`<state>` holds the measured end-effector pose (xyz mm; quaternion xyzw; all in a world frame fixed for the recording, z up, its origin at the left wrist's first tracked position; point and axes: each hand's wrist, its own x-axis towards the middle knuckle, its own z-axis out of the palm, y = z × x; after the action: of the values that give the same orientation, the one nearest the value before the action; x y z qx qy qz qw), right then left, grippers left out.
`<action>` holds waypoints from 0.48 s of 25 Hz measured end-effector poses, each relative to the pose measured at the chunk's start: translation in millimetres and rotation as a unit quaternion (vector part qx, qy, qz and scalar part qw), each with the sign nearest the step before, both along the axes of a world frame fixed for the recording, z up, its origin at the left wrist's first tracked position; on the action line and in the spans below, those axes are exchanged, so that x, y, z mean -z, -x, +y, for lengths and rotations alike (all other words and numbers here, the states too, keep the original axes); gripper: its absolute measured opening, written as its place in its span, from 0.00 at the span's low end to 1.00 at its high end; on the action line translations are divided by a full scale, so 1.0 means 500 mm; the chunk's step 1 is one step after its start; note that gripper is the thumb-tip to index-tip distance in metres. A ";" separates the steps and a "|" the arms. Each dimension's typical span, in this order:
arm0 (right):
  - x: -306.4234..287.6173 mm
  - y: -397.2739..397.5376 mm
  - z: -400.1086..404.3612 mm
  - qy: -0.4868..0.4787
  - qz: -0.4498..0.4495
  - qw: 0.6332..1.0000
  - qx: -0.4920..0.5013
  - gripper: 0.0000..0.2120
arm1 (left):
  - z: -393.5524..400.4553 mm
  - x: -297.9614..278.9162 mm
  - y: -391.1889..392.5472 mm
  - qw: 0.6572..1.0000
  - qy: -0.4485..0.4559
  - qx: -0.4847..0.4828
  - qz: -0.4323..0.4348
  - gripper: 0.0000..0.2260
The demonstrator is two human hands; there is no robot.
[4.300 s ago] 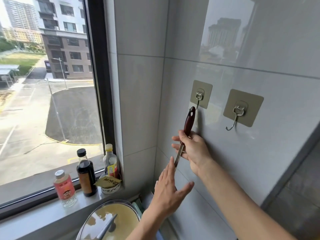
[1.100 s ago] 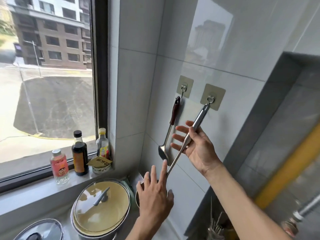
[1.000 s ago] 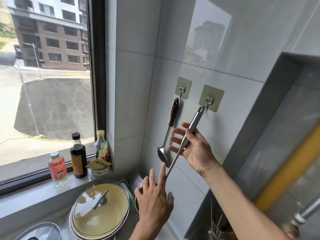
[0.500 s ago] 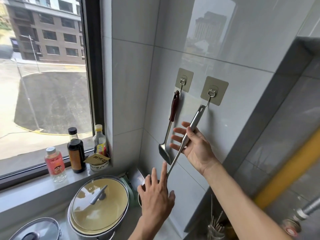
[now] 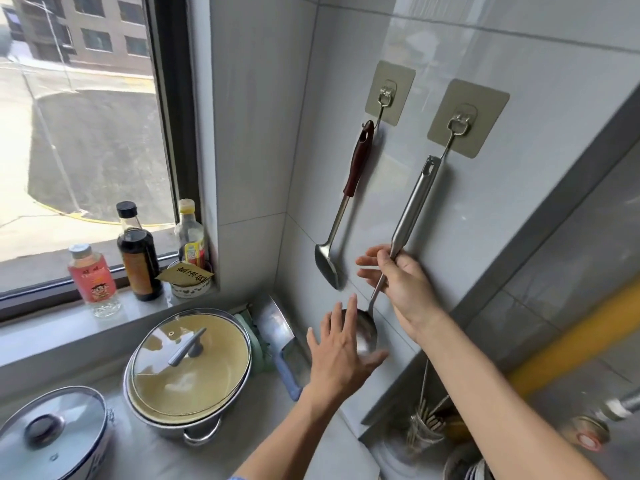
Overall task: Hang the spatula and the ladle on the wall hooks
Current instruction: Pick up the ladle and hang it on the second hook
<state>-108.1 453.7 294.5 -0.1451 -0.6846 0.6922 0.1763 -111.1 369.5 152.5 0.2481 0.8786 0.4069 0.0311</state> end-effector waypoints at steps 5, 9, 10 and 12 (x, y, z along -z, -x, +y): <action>0.013 0.007 -0.014 -0.050 0.003 0.995 0.085 0.05 | 0.005 0.002 0.020 1.000 -0.012 0.011 0.003 0.48; 0.010 -0.010 -0.028 -0.072 0.008 0.986 0.152 0.06 | 0.004 -0.001 0.031 1.000 -0.002 0.020 0.006 0.49; 0.011 -0.024 -0.029 -0.068 0.011 0.985 0.157 0.07 | 0.003 -0.002 0.032 1.000 0.002 0.025 0.005 0.49; 0.015 -0.063 -0.026 -0.101 0.014 0.979 0.178 0.12 | 0.001 -0.003 0.036 0.999 0.008 0.038 0.011 0.50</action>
<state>-76.7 440.6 287.0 -0.2361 -0.7115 0.5794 0.3199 -129.1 369.8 154.2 0.2860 0.8718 0.3959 0.0385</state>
